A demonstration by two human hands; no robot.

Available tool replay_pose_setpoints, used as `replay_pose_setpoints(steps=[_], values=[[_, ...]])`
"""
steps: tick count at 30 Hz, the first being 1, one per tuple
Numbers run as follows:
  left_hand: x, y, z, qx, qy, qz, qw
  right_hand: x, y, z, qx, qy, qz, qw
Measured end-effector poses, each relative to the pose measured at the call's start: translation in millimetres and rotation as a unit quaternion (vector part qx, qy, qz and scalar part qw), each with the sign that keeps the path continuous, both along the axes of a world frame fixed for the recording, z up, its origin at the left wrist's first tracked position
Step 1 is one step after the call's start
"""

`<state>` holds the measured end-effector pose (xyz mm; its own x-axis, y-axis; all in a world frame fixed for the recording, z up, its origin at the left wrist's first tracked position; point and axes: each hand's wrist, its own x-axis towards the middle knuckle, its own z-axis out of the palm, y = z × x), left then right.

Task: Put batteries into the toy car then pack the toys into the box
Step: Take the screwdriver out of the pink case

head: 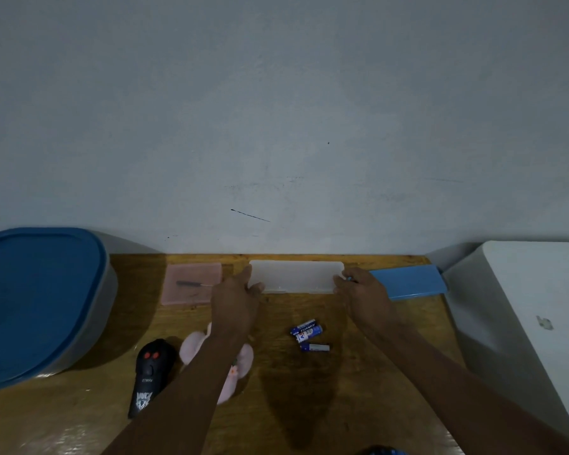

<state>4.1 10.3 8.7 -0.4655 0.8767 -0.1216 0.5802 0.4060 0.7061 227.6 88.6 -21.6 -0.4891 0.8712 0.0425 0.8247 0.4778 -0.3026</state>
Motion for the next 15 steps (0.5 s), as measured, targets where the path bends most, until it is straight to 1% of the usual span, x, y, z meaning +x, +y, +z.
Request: replay_pose_setpoints(steps=[1,2,4,6,7,8,9,11,13,15], values=[[0.2,0.4,-0.8,-0.001,0.002,-0.001,1.000,-2.8,-0.7,4.8,-0.005,-0.003,-0.006,1.000],[0.4,1.0,-1.4,-0.003,0.003,-0.001,1.000,-2.8,1.3,8.1,-0.017,-0.032,-0.010,0.999],[0.7,2.7,-2.5,-0.014,0.016,0.001,1.000,-0.4,1.2,6.2,-0.064,-0.011,-0.016,0.998],[0.6,4.0,-3.4,-0.029,0.034,0.000,0.999,-4.7,0.0,10.4,-0.052,-0.050,-0.024,0.997],[0.2,4.6,-2.9,-0.037,0.039,-0.002,0.999,-5.4,0.3,5.8,-0.050,-0.020,-0.024,0.998],[-0.5,5.3,-1.9,-0.043,0.043,-0.003,0.998,-5.5,1.1,4.5,-0.036,-0.029,-0.016,0.999],[-1.5,6.0,-1.2,-0.047,0.046,-0.007,0.998,-7.4,1.2,8.7,-0.042,-0.038,-0.009,0.998],[-3.4,5.7,3.5,-0.060,0.058,-0.027,0.996,-11.6,2.4,19.5,-0.051,-0.080,0.002,0.995],[-3.2,2.1,11.2,-0.060,0.077,-0.041,0.994,-13.9,3.2,27.3,-0.072,-0.071,-0.010,0.995],[-1.9,-6.0,23.8,-0.034,0.065,-0.033,0.997,-17.9,-2.2,39.7,-0.073,-0.048,-0.020,0.996]])
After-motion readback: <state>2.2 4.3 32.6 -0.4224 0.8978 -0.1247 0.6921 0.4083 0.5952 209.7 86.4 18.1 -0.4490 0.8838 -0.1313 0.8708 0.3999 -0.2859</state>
